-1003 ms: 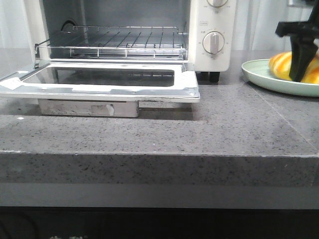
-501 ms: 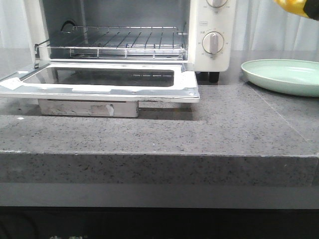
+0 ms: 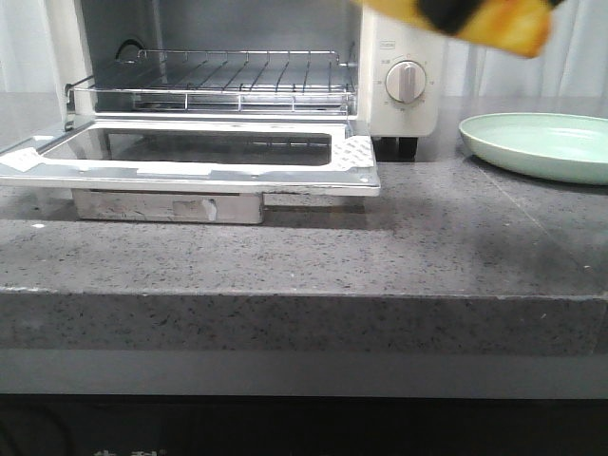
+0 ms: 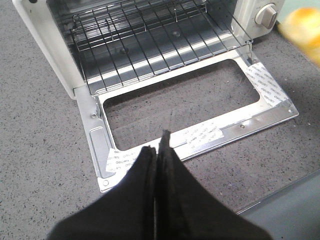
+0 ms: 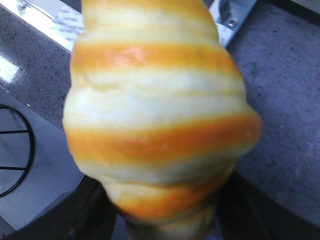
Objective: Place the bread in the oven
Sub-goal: 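Carry the croissant into the oven onto the wire rack, open gripper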
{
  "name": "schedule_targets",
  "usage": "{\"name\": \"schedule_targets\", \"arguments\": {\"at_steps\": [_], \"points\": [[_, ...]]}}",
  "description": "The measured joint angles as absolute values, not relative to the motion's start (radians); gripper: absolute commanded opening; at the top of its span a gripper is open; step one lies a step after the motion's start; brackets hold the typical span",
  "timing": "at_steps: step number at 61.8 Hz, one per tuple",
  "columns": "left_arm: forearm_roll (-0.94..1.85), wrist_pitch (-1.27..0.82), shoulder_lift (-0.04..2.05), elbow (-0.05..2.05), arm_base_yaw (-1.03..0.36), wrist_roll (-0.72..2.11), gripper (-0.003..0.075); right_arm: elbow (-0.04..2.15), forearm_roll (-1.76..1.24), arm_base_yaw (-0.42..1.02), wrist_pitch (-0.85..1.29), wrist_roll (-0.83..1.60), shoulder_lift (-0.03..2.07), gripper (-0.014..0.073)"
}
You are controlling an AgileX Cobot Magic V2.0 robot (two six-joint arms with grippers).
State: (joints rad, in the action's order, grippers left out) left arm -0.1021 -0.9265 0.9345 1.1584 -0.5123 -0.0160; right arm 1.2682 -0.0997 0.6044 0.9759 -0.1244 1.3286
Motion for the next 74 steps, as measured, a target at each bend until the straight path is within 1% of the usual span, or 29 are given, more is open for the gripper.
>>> {"name": "schedule_targets", "arguments": {"at_steps": [9,18,31,49,51,55,58,61,65,69,74], "points": [[-0.102,-0.926,0.935,1.158,-0.512,-0.016,-0.0018,1.412,0.0,0.673,0.985,-0.243,1.49,0.0195],[-0.102,-0.926,0.935,1.158,-0.512,-0.016,-0.0018,1.592,0.118,0.719,1.039,-0.377,1.661,0.0195],[-0.116,-0.926,0.935,1.158,-0.512,-0.016,-0.0018,1.851,0.216,0.736,1.121,-0.54,1.877,0.0195],[-0.121,-0.926,0.935,1.158,-0.512,-0.016,-0.0018,2.123,0.29,0.736,1.153,-0.574,2.065,0.02],[-0.121,-0.926,0.935,1.158,-0.512,-0.016,-0.0018,2.148,0.293,0.734,1.156,-0.574,2.084,0.0216],[-0.121,-0.926,0.935,1.158,-0.512,-0.016,-0.0018,2.183,0.295,0.73,1.16,-0.574,2.113,0.0288],[-0.121,-0.926,0.935,1.158,-0.512,-0.016,-0.0018,2.207,0.296,0.726,1.16,-0.576,2.135,0.0362],[-0.121,-0.926,0.935,1.158,-0.512,-0.016,-0.0018,2.223,0.296,0.724,1.162,-0.576,2.148,0.0466],[-0.121,-0.926,0.935,1.158,-0.512,-0.016,-0.0018,2.23,0.296,0.722,1.169,-0.576,2.15,0.055],[-0.121,-0.926,0.935,1.158,-0.512,-0.016,-0.0018,2.23,0.298,0.72,1.172,-0.576,2.15,0.061],[-0.121,-0.926,0.935,1.158,-0.512,-0.016,-0.0018,2.232,0.298,0.718,1.179,-0.576,2.15,0.0625]]}}
